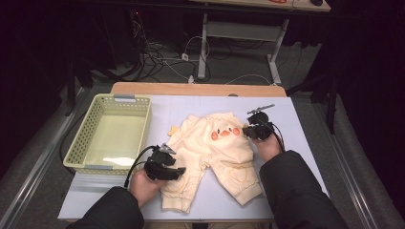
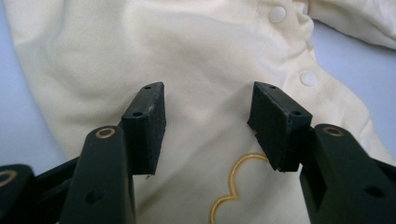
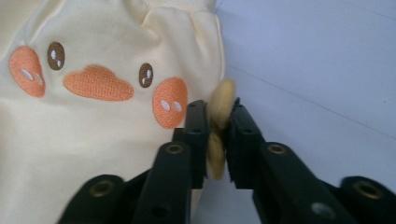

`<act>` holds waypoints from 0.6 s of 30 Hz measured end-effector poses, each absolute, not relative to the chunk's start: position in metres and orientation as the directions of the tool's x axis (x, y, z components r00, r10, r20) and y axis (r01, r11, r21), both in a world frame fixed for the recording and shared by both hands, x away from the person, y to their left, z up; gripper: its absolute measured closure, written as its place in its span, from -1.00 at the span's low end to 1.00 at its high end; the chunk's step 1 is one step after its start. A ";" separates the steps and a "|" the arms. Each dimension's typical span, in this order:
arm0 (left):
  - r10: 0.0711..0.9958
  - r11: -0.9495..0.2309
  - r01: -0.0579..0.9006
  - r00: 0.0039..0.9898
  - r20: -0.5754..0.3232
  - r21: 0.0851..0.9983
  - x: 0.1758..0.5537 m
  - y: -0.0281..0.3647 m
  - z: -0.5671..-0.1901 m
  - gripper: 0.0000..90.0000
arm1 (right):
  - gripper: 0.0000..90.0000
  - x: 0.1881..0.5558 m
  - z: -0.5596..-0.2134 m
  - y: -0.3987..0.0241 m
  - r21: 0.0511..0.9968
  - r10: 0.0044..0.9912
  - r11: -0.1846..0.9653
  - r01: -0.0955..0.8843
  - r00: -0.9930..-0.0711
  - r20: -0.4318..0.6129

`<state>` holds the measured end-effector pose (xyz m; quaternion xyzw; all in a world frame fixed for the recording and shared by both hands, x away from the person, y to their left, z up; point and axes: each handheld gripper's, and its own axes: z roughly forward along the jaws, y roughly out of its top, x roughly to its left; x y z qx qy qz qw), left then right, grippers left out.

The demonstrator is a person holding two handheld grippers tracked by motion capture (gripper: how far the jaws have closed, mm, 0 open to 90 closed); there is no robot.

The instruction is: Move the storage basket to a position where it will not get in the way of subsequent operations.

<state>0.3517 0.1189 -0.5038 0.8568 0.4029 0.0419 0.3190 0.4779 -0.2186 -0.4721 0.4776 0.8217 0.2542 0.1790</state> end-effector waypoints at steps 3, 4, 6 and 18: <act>0.716 -0.471 0.665 0.672 -0.188 0.580 0.352 0.120 -0.504 -0.03 | 0.59 0.472 -0.468 -0.221 0.612 0.876 0.404 0.680 -0.480 -0.045; 0.716 -0.472 0.665 0.672 -0.188 0.578 0.352 0.120 -0.504 -0.03 | 0.58 0.469 -0.466 -0.223 0.616 0.874 0.404 0.676 -0.484 -0.043; 0.717 -0.472 0.664 0.672 -0.186 0.581 0.352 0.119 -0.504 -0.03 | 0.56 0.461 -0.463 -0.227 0.619 0.872 0.406 0.673 -0.488 -0.041; 0.719 -0.476 0.660 0.673 -0.176 0.581 0.351 0.117 -0.504 -0.03 | 0.51 0.392 -0.460 -0.244 0.639 0.839 0.439 0.632 -0.543 -0.039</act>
